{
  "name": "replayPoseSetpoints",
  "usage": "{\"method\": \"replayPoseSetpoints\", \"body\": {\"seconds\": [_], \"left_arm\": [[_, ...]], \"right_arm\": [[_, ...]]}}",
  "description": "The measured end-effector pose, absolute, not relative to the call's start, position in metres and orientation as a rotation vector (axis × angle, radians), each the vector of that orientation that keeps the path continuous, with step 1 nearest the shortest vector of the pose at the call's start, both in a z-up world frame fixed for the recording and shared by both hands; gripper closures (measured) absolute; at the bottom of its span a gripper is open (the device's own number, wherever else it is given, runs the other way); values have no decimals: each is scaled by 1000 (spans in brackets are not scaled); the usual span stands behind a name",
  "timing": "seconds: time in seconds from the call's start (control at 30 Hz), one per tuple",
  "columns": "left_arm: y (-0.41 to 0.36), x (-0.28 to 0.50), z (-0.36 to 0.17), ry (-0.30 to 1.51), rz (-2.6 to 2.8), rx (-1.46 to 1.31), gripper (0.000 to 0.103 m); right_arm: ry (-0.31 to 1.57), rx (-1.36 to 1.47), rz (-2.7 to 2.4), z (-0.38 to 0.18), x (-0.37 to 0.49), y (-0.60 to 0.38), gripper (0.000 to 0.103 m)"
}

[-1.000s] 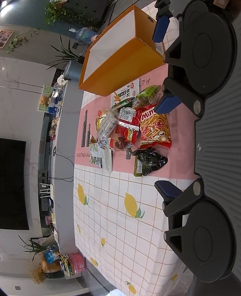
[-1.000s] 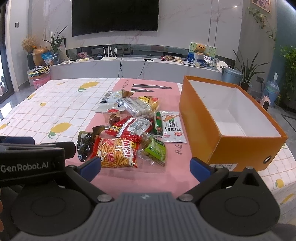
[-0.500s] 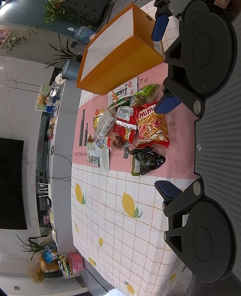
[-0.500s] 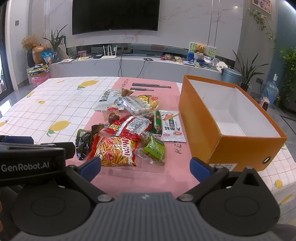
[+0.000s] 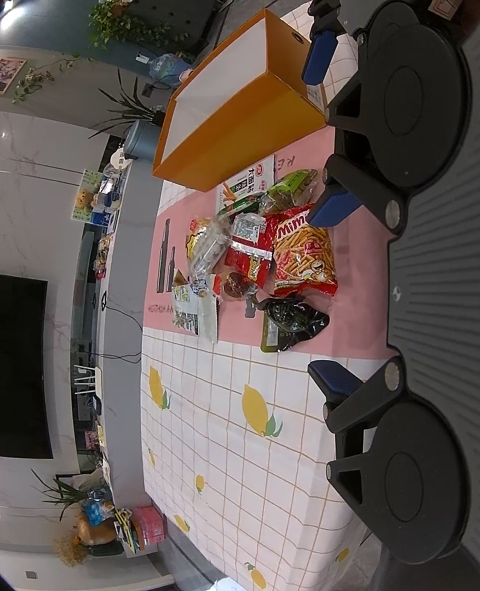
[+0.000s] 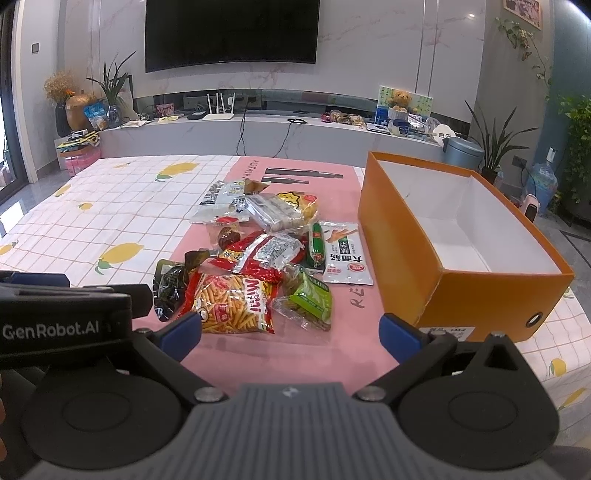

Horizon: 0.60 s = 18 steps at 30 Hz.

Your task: Organize snacks

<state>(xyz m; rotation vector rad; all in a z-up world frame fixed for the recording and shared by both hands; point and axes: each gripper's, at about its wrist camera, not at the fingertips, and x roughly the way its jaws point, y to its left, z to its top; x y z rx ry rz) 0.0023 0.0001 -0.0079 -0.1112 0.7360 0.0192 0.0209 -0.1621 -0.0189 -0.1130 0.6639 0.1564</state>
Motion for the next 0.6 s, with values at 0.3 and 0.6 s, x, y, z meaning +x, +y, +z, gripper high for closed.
{"method": "replayPoseSetpoints", "body": {"seconds": [0.3,0.6], "left_arm": [[-1,2,-7,733,15,-101,7],[3,0,3,724,44,-79,7]], "right_arm": [[658,-111,161,-19,21,-162,3],[585,26,254,-28,14,-173,3]]}}
